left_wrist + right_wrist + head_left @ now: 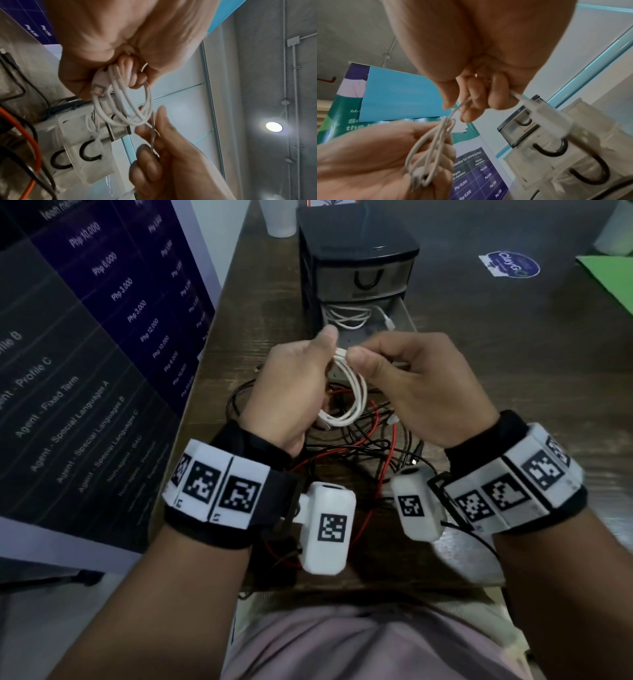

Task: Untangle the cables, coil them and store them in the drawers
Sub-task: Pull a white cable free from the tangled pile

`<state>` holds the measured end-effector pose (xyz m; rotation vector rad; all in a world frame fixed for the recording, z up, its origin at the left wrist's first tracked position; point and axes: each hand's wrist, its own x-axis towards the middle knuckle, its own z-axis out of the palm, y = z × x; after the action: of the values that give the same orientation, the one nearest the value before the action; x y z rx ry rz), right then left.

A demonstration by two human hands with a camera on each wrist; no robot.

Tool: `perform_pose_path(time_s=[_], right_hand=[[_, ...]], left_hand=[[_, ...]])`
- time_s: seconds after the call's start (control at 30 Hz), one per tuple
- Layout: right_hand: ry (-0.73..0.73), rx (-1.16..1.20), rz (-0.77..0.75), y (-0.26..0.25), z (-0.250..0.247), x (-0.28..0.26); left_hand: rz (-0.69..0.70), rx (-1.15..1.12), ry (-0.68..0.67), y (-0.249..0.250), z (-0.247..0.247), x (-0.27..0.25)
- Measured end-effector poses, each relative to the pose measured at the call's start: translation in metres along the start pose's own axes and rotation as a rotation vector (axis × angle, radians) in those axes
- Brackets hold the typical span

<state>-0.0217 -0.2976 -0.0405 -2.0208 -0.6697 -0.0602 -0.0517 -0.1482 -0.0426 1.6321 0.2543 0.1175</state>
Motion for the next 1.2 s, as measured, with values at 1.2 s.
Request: perform_pose_path(time_s=[1.2], right_hand=[[0.022,0.730,0.319,0.004,0.017,-0.005]], left_hand=[[0.135,-0.085,0.186,-0.022,0.020,0.004]])
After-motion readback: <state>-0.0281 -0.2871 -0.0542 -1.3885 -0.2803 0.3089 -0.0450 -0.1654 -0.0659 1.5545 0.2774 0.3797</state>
